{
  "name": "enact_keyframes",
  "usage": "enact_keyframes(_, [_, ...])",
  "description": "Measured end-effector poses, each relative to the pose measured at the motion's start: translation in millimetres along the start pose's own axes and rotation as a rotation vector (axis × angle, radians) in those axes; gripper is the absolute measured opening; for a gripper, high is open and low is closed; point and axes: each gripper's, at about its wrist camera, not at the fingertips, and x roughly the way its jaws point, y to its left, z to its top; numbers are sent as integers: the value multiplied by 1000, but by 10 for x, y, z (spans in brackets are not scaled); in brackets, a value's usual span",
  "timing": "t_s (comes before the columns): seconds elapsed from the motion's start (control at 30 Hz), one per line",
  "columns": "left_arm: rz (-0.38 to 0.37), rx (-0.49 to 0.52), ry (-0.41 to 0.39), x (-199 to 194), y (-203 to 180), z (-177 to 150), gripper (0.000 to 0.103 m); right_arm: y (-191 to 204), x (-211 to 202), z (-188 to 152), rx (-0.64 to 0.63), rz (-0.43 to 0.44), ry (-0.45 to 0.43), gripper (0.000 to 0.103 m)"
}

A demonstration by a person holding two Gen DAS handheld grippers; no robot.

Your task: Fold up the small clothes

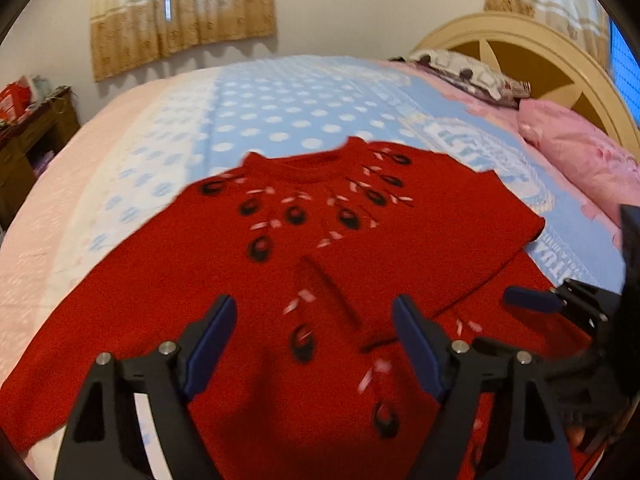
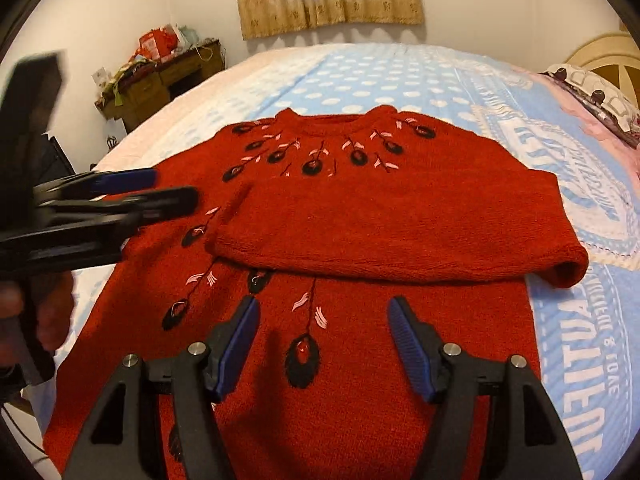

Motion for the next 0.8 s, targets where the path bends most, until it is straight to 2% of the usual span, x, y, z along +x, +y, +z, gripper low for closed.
enact_keyframes(0.13, [-1, 40, 60, 256, -158, 60, 70, 52, 20, -46, -26, -5, -11, 69])
enact_keyframes(0.2, [19, 55, 96, 419, -182, 71, 53, 79, 19, -63, -38, -12, -15, 69])
enact_keyframes(0.23, [11, 47, 114, 477, -166, 70, 47, 90, 19, -73, -44, -16, -17, 69])
enact_keyframes(0.27, [-4, 36, 142, 554, -152, 73, 37, 106, 21, -81, -52, -18, -20, 69])
enact_keyframes(0.3, [-21, 26, 165, 614, -143, 75, 34, 122, 20, -87, -61, -20, -24, 69])
enact_keyframes(0.33, [-35, 12, 163, 631, -126, 75, 33, 127, 14, -94, -66, -22, -28, 69])
enact_keyframes(0.4, [-69, -4, 148, 596, -110, 85, 14, 151, -1, -105, -76, -23, -35, 69])
enact_keyframes(0.47, [-79, 6, 127, 518, -110, 91, 5, 152, -17, -108, -78, -21, -43, 69])
enact_keyframes(0.6, [-66, 13, 71, 285, -46, 126, 5, 156, -44, -105, -80, -15, -58, 70])
enact_keyframes(0.8, [-2, -19, -27, -53, 294, 283, 5, 197, -49, -108, -101, -17, -67, 70])
